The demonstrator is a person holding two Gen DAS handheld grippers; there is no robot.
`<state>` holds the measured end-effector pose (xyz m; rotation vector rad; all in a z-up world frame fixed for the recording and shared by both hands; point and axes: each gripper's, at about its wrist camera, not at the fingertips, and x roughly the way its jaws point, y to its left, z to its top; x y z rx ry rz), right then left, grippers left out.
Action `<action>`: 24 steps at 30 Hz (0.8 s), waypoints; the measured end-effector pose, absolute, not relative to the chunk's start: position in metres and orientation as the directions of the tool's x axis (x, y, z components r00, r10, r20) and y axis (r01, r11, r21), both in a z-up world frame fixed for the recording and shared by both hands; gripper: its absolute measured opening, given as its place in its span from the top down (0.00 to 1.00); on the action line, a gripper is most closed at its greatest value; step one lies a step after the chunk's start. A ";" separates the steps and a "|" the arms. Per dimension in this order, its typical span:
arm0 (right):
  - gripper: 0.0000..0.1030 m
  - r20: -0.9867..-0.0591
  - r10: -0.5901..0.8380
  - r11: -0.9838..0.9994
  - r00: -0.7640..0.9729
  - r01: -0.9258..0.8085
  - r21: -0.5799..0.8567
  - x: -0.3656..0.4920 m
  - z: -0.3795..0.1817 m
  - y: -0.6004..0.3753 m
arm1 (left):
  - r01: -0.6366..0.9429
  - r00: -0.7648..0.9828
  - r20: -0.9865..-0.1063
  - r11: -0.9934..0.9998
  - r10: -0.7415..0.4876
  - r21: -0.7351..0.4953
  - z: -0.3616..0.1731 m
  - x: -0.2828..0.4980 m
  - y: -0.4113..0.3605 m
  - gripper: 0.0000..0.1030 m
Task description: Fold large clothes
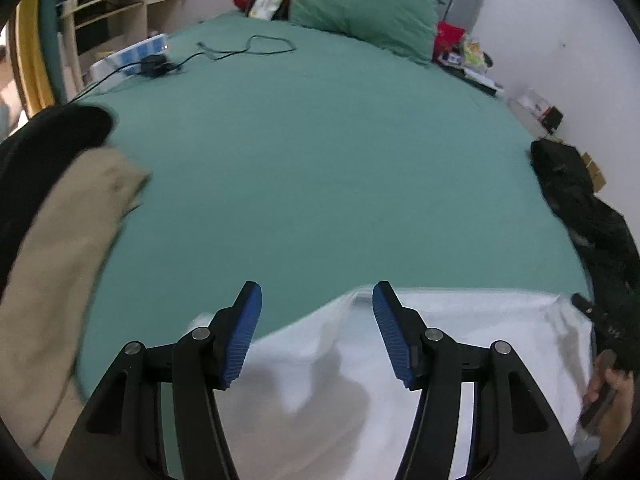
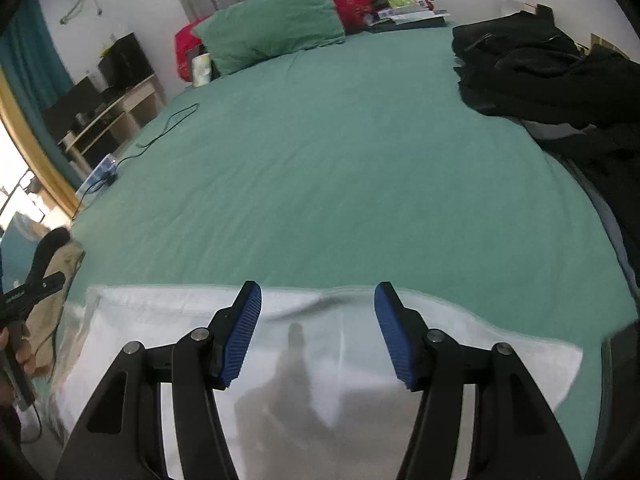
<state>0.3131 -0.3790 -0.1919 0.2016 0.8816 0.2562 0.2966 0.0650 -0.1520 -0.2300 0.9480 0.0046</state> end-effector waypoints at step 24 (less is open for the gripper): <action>0.31 -0.824 0.156 0.971 0.545 -0.237 0.027 0.383 -0.218 -0.317 | -0.299 0.520 -0.839 0.954 0.162 -0.001 -0.192 0.334 0.107 0.41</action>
